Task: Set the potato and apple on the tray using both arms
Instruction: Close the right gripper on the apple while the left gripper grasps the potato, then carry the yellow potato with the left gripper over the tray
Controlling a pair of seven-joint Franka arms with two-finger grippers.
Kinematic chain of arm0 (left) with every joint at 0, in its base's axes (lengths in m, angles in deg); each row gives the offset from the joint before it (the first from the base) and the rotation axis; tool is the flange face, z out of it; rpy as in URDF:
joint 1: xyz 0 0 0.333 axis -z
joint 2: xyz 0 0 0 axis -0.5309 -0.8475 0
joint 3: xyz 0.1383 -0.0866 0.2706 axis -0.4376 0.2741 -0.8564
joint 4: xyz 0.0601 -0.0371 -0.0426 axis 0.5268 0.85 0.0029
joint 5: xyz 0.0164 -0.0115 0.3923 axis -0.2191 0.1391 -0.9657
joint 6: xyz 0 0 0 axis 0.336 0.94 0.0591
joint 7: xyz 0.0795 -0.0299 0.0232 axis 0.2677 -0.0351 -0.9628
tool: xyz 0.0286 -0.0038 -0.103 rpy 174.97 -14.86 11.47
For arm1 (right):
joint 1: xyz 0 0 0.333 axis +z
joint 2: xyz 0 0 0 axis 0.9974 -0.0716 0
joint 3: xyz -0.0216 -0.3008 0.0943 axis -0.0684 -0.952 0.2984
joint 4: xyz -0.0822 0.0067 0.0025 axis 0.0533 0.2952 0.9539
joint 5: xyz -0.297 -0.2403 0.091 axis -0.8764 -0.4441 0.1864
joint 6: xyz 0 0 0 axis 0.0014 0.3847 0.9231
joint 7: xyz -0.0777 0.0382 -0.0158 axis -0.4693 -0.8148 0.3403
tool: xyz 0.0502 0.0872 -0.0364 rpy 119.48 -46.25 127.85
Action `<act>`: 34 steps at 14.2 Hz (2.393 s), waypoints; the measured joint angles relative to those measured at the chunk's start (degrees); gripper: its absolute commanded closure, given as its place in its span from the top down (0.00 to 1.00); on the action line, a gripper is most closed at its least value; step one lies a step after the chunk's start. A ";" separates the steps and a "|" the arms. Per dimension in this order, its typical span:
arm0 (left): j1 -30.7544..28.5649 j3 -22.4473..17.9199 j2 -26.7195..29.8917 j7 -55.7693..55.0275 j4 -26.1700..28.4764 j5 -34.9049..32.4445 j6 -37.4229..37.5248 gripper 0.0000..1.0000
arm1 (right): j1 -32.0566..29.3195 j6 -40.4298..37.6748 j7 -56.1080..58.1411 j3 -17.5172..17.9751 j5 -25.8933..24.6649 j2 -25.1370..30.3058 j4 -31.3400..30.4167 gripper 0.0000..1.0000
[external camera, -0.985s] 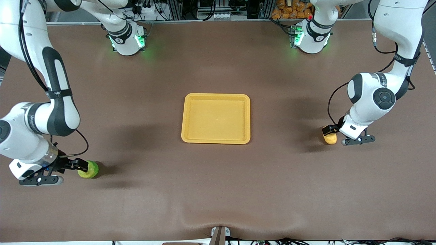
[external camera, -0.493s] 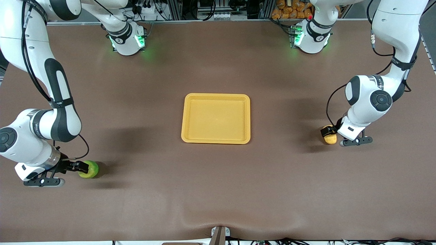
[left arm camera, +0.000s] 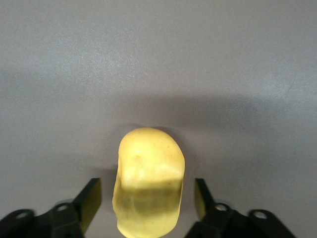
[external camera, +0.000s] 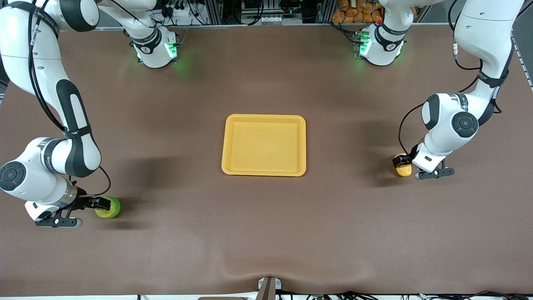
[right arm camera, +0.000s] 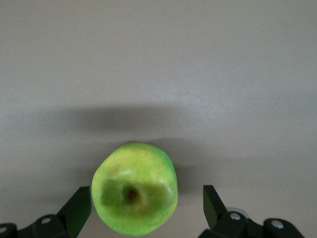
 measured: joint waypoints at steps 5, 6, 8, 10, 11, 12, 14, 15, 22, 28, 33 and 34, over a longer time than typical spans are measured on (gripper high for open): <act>0.00 0.00 -0.07 0.00 -0.50 -0.12 0.00 0.24 | 0.32 -0.06 -1.31 0.61 0.04 -0.64 0.00 1.00; 0.03 0.02 -0.07 0.00 -0.58 -0.19 0.00 0.22 | 0.32 -0.07 -1.31 0.63 0.04 -0.83 0.00 1.00; 0.25 0.18 -0.08 0.00 -0.92 -0.21 0.09 0.18 | 0.32 -0.06 -1.33 0.65 0.04 -1.31 -0.01 1.00; 0.40 0.48 -0.07 0.03 -1.87 -0.33 1.19 0.15 | 0.32 -0.04 -1.47 0.68 0.04 -1.83 -0.02 1.00; 0.40 0.87 -0.06 0.09 -2.71 -0.36 2.59 0.13 | 0.32 0.03 -1.48 0.70 0.04 -2.06 -0.02 1.00; 0.42 1.53 0.00 0.11 -3.67 -0.37 4.30 0.13 | 0.32 0.09 -1.48 0.72 0.04 -2.25 -0.02 1.00; 0.50 3.19 0.43 0.11 -5.47 -0.38 7.53 0.12 | 0.33 0.21 -1.48 0.73 0.01 -2.58 -0.01 1.00; 0.56 4.13 0.91 0.11 -6.27 -0.38 9.57 0.12 | 0.33 0.84 -1.48 0.73 0.01 -2.85 -0.02 1.00; 2.19 10.38 4.52 -0.18 -16.07 -0.38 28.62 0.10 | 0.32 3.75 -1.48 0.73 0.00 -4.21 0.27 0.02; 7.95 10.71 4.35 -5.16 -18.54 -0.38 29.76 0.09 | 0.16 -6.86 -1.52 0.60 0.04 -4.25 3.49 0.00; 15.30 10.83 2.81 -11.87 -20.92 -0.38 29.77 0.09 | 0.19 -11.12 -1.52 0.59 0.02 -4.25 6.15 0.00; 16.96 10.85 2.15 -13.47 -21.57 -0.38 29.77 0.09 | 0.18 -11.17 -1.52 0.56 0.02 -4.25 6.18 0.00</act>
